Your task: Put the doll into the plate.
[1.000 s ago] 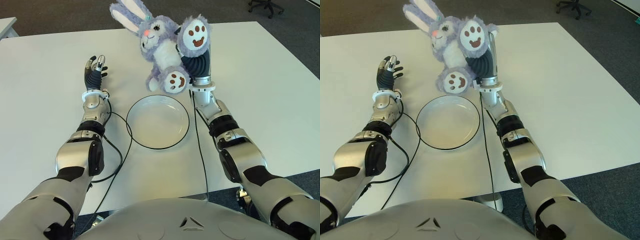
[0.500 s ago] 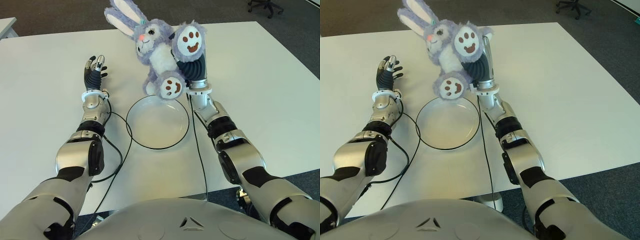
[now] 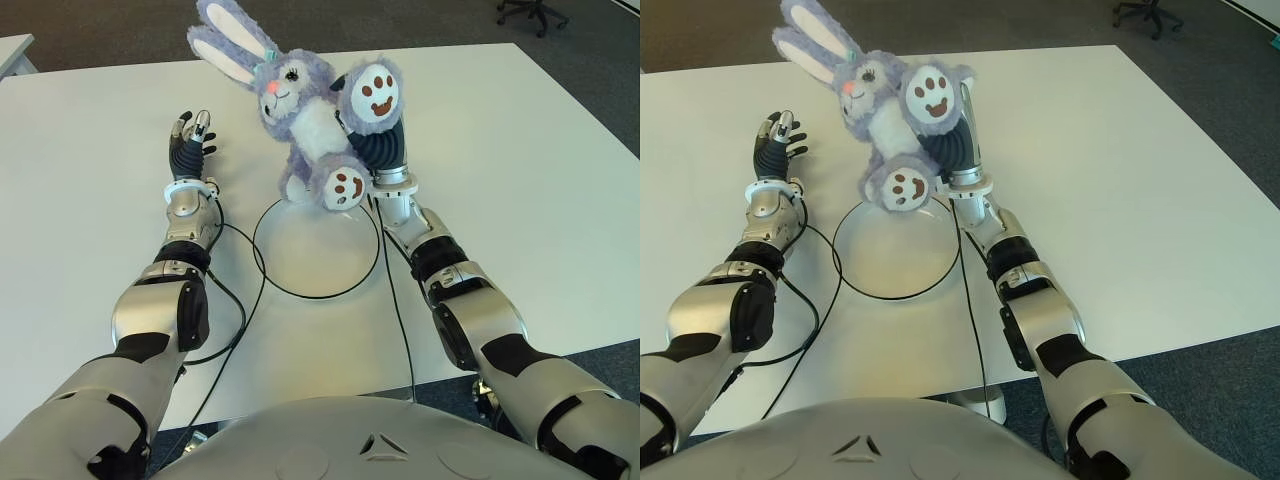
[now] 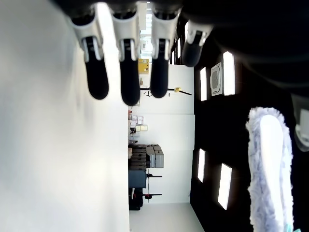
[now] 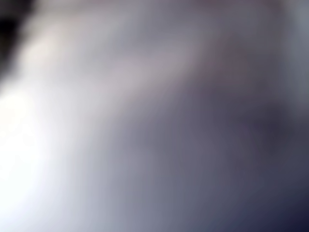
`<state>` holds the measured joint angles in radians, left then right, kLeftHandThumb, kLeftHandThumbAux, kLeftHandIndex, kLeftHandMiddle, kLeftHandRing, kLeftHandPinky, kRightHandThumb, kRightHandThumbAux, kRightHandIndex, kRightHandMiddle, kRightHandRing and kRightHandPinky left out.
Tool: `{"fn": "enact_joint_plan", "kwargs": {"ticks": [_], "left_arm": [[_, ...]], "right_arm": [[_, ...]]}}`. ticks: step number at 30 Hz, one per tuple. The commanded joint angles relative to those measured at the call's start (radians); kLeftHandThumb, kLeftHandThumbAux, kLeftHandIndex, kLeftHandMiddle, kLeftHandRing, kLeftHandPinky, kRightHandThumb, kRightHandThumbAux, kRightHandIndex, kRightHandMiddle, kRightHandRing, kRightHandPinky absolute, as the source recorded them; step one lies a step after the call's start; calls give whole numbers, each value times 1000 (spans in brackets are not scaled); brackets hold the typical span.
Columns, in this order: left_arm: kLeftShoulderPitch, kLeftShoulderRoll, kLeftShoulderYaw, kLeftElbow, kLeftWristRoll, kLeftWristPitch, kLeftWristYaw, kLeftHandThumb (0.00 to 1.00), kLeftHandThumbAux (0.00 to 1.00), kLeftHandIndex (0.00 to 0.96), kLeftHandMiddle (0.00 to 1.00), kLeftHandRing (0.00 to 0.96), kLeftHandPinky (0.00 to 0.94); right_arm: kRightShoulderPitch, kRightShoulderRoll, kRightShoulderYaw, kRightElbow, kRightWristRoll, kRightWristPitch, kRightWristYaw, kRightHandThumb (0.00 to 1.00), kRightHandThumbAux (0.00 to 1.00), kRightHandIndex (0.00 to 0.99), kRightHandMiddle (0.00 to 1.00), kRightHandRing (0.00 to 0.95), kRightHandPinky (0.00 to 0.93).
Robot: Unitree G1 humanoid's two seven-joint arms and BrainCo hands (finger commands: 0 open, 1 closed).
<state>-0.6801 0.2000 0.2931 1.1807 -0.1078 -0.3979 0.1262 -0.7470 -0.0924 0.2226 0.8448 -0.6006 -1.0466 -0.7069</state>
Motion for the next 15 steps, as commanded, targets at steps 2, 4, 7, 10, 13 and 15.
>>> {"fn": "enact_joint_plan", "kwargs": {"ticks": [2, 4, 7, 10, 13, 15], "left_arm": [[81, -38, -4, 62, 1, 61, 7, 0, 403, 127, 258, 282, 288], [81, -38, -5, 62, 2, 62, 7, 0, 402, 127, 256, 279, 285], [81, -38, -6, 62, 3, 60, 7, 0, 402, 125, 254, 279, 293], [83, -39, -5, 61, 3, 57, 6, 0, 400, 121, 253, 282, 302], [84, -39, -5, 60, 2, 54, 3, 0, 400, 118, 251, 284, 309], [85, -39, -4, 60, 1, 51, 0, 0, 399, 114, 248, 288, 318]], "right_arm": [[-5, 13, 10, 18, -4, -35, -3, 712, 712, 440, 895, 897, 901], [-5, 16, 12, 22, -3, -42, -1, 712, 712, 440, 898, 897, 903], [-3, 20, 14, 26, -5, -50, -4, 712, 711, 440, 899, 898, 905], [-3, 25, 17, 30, -13, -58, -15, 711, 712, 440, 900, 899, 907], [-4, 28, 18, 33, -24, -63, -32, 713, 711, 440, 898, 899, 908], [-6, 29, 21, 36, -42, -68, -53, 714, 711, 440, 897, 899, 907]]}}
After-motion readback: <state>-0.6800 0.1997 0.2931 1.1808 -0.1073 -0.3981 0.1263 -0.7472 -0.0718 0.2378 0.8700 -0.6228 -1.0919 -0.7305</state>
